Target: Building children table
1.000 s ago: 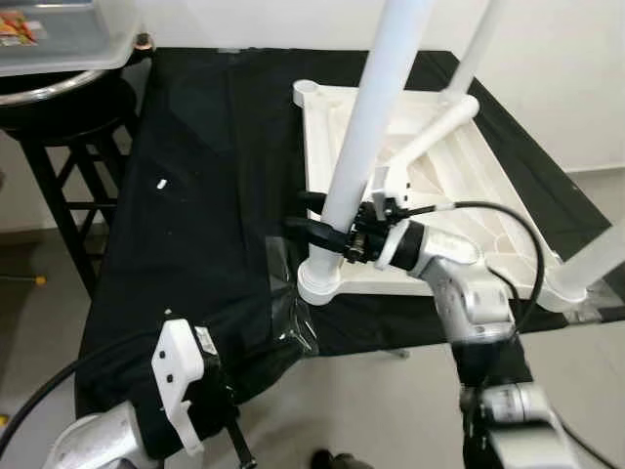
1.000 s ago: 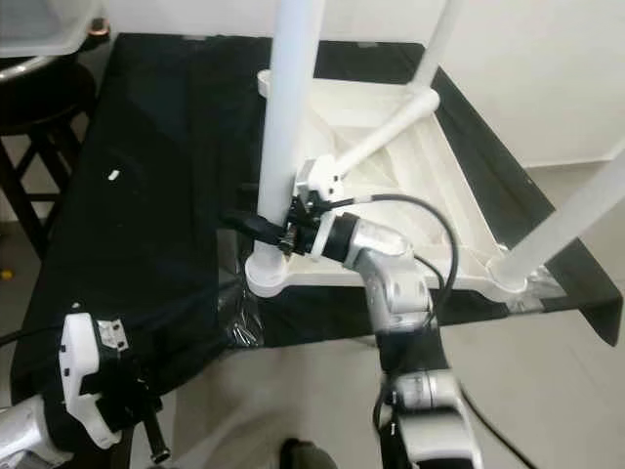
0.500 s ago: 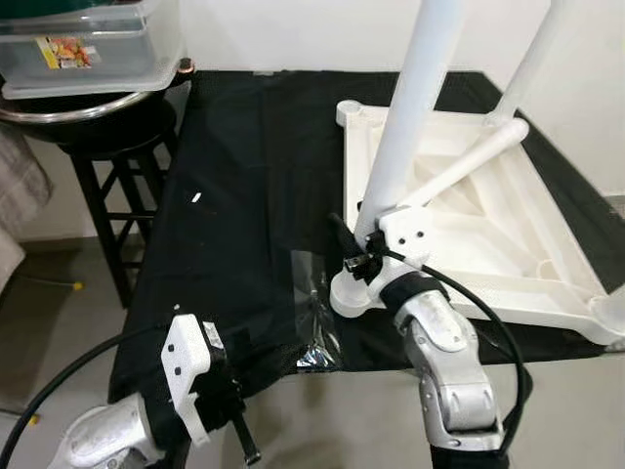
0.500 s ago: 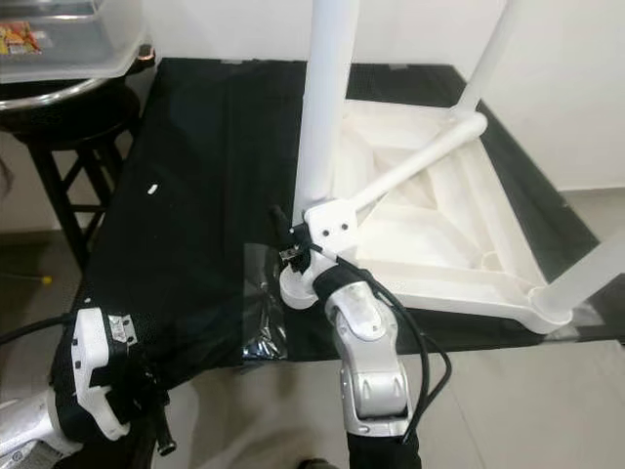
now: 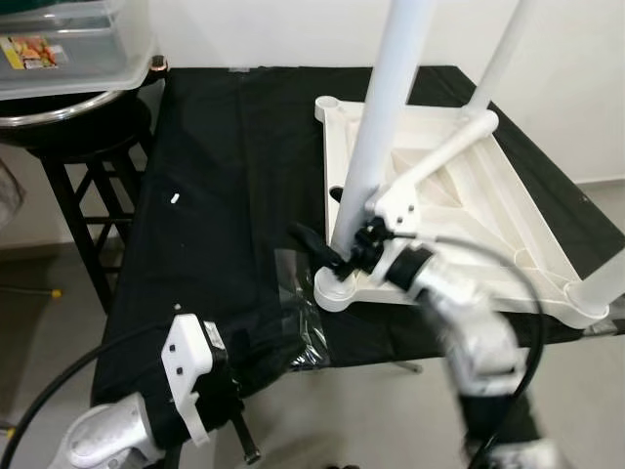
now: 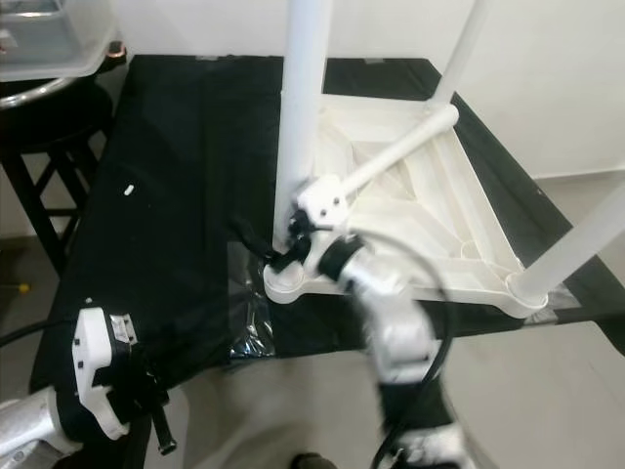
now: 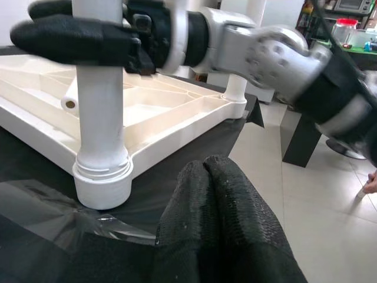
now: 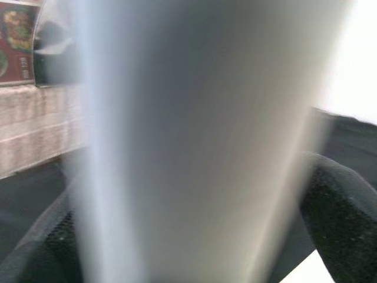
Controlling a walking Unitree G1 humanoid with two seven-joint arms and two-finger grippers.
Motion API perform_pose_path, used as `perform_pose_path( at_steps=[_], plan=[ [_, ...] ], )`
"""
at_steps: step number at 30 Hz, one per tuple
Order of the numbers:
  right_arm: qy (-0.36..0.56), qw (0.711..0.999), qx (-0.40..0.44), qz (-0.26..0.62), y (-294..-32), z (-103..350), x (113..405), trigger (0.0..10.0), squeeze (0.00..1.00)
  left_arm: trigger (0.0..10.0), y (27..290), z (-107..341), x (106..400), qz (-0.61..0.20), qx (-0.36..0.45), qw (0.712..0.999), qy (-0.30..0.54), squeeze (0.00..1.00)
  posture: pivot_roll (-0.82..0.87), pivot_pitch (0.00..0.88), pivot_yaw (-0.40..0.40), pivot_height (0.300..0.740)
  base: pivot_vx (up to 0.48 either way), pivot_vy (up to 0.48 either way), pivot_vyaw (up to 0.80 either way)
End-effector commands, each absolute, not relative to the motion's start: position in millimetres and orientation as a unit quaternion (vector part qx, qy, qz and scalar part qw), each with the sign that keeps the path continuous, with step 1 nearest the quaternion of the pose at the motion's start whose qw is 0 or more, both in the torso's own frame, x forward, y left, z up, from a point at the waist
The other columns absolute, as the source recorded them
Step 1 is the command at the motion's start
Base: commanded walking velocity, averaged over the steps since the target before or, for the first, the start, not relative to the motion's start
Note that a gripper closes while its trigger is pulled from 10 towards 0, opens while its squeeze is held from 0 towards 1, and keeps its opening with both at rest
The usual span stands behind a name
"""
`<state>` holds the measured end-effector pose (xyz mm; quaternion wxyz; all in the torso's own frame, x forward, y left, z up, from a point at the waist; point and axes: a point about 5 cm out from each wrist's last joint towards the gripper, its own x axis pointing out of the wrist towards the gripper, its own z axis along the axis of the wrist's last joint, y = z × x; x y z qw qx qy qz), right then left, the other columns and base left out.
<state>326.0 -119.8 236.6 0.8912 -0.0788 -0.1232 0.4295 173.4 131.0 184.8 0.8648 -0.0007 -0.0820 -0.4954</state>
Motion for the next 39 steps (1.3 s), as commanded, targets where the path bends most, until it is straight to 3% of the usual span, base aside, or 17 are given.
perform_pose_path(
  at_steps=[1, 2, 7, 8, 11, 12, 16, 24, 25, 26, 28, 29, 31, 32, 33, 35, 39],
  plan=[
    [-0.116, 0.879, -0.07, 0.458, -118.9, 231.3, 330.1, 10.0, 0.39, 10.0, 130.2, 185.5, 171.3, -0.498, -0.006, 0.863, -0.083, 0.0, 0.03, 0.174, -0.084, 0.74, 0.0, 0.0, 0.0],
    [-0.098, 0.864, -0.066, 0.49, -123.3, 235.4, 345.2, 10.0, 0.0, 10.0, 131.3, 185.0, 170.5, -0.497, -0.006, 0.864, -0.081, 0.0, 0.04, 0.176, -0.083, 0.74, 0.0, 0.0, 0.0],
    [-0.087, 0.84, -0.045, 0.534, -123.3, 243.9, 356.8, 10.0, 0.0, 10.0, 131.7, 184.2, 168.8, -0.496, -0.006, 0.865, -0.078, 0.0, 0.05, 0.18, -0.083, 0.74, 0.0, 0.0, 0.0],
    [-0.083, 0.821, -0.033, 0.564, -122.1, 247.2, 359.1, 6.4, 0.0, 10.0, 132.0, 184.6, 167.3, -0.495, -0.005, 0.866, -0.077, 0.0, 0.07, 0.184, -0.086, 0.74, 0.0, 0.0, 0.0],
    [-0.077, 0.808, -0.032, 0.584, -121.9, 246.7, 359.0, 6.4, 0.0, 10.0, 132.1, 184.6, 166.0, -0.494, -0.003, 0.866, -0.076, 0.0, 0.08, 0.186, -0.088, 0.74, 0.0, 0.0, 0.0],
    [-0.073, 0.801, -0.031, 0.594, -121.3, 246.1, 358.6, 0.0, 0.0, 10.0, 132.7, 184.8, 165.6, -0.492, -0.003, 0.867, -0.076, 0.0, 0.08, 0.186, -0.089, 0.74, 0.0, 0.0, 0.0],
    [-0.06, 0.78, -0.032, 0.622, -121.0, 241.7, 359.2, 0.0, 0.0, 10.0, 134.0, 185.2, 162.3, -0.487, -0.004, 0.87, -0.073, 0.0, 0.08, 0.205, -0.096, 0.74, 0.0, 0.0, 0.0],
    [-0.057, 0.777, -0.032, 0.626, -121.9, 240.2, 359.4, 0.0, 0.0, 10.0, 133.5, 185.0, 161.2, -0.487, -0.005, 0.871, -0.072, 0.0, 0.08, 0.206, -0.096, 0.74, 0.0, 0.0, 0.0],
    [-0.057, 0.795, -0.044, 0.602, -132.6, 232.8, 353.8, 0.0, 0.0, 10.0, 132.7, 184.2, 161.5, -0.487, -0.007, 0.87, -0.072, 0.0, 0.06, 0.203, -0.105, 0.74, 0.0, 0.0, 0.0],
    [-0.057, 0.795, -0.044, 0.602, -132.6, 232.8, 353.8, 0.0, 0.0, 10.0, 132.7, 184.2, 161.5, -0.487, -0.007, 0.87, -0.072, 0.0, 0.06, 0.203, -0.105, 0.74, 0.0, 0.0, 0.0],
    [-0.06, 0.863, -0.056, 0.498, -145.0, 213.7, 340.9, 0.0, 0.0, 10.0, 132.4, 182.8, 163.0, -0.488, -0.009, 0.87, -0.073, 0.0, 0.05, 0.197, -0.106, 0.74, 0.0, 0.0, 0.0],
    [-0.049, 0.926, -0.062, 0.368, -147.6, 198.3, 335.9, 0.0, 0.0, 10.0, 133.0, 182.5, 163.8, -0.489, -0.009, 0.869, -0.073, 0.0, 0.05, 0.194, -0.1, 0.74, 0.0, 0.0, 0.0],
    [-0.049, 0.926, -0.062, 0.368, -147.6, 198.3, 335.9, 0.0, 0.0, 10.0, 133.0, 182.5, 163.8, -0.489, -0.009, 0.869, -0.073, 0.0, 0.05, 0.194, -0.1, 0.74, 0.0, 0.0, 0.0],
    [-0.042, 0.959, -0.065, 0.274, -151.5, 189.4, 332.6, 0.0, 0.0, 10.0, 133.6, 182.4, 164.1, -0.49, -0.009, 0.869, -0.073, 0.0, 0.05, 0.194, -0.1, 0.74, 0.0, 0.0, 0.0],
    [-0.042, 0.959, -0.065, 0.274, -151.5, 189.4, 332.6, 0.0, 0.0, 10.0, 133.6, 182.4, 164.1, -0.49, -0.009, 0.869, -0.073, 0.0, 0.05, 0.194, -0.1, 0.74, 0.0, 0.0, 0.0],
    [0.013, 0.983, -0.069, 0.169, -129.5, 153.9, 282.6, 0.0, 0.0, 10.0, 135.4, 183.3, 167.5, -0.493, -0.006, 0.867, -0.074, 0.0, 0.02, 0.174, -0.064, 0.74, 0.0, 0.0, 0.0],
    [0.016, 0.985, -0.076, 0.157, -123.4, 152.9, 269.5, 0.0, 0.0, 10.0, 134.8, 184.4, 170.4, -0.495, -0.004, 0.865, -0.078, 0.0, 0.02, 0.166, -0.067, 0.74, 0.0, 0.0, 0.0]
  ],
)
